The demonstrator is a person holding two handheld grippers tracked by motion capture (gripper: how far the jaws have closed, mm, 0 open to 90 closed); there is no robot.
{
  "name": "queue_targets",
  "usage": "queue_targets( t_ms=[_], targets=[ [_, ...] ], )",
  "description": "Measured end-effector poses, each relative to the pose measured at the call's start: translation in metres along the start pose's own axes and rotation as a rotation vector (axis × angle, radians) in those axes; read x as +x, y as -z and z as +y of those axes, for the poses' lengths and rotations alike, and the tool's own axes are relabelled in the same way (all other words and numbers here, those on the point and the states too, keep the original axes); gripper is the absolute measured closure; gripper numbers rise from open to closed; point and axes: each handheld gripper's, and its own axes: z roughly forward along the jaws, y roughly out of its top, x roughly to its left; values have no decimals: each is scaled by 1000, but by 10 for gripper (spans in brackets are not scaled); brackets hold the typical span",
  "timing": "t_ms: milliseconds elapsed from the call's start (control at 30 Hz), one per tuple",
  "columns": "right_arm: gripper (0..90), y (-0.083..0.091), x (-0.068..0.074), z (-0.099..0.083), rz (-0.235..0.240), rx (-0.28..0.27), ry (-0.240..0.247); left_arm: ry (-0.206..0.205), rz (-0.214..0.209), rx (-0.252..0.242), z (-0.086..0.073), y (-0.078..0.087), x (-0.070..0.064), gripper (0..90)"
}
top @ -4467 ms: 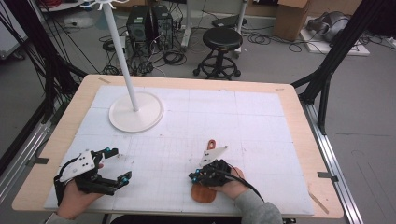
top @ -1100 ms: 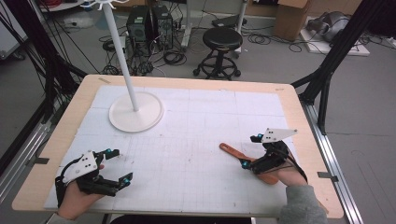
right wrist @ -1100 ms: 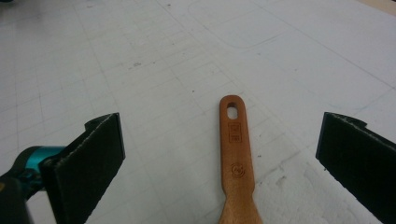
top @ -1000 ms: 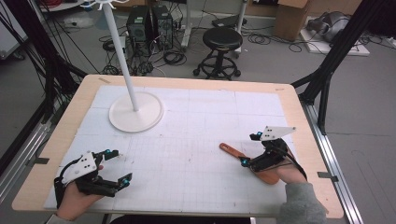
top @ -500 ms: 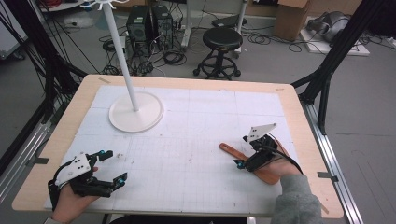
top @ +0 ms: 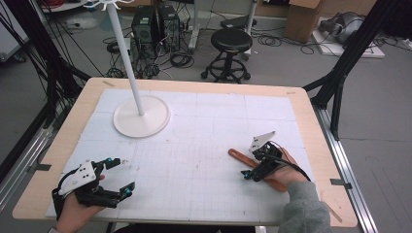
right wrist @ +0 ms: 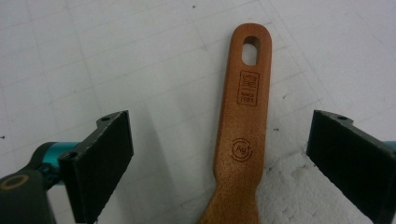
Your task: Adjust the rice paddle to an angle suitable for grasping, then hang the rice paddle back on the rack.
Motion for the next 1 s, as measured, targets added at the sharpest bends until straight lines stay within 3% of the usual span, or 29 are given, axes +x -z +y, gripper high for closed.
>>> queue_targets(
  t_ms=[367, 500, 1000],
  targets=[
    [326, 5, -5, -3, -35, 36, -47, -1, -9, 7, 0, -2, -1, 29],
    [413, 6, -3, -2, -38, 38, -38, -2, -8, 4, 1, -1, -1, 30],
    [480, 4, -6, -2, -43, 57, -64, -2, 0, 6, 0, 2, -1, 30]
  ],
)
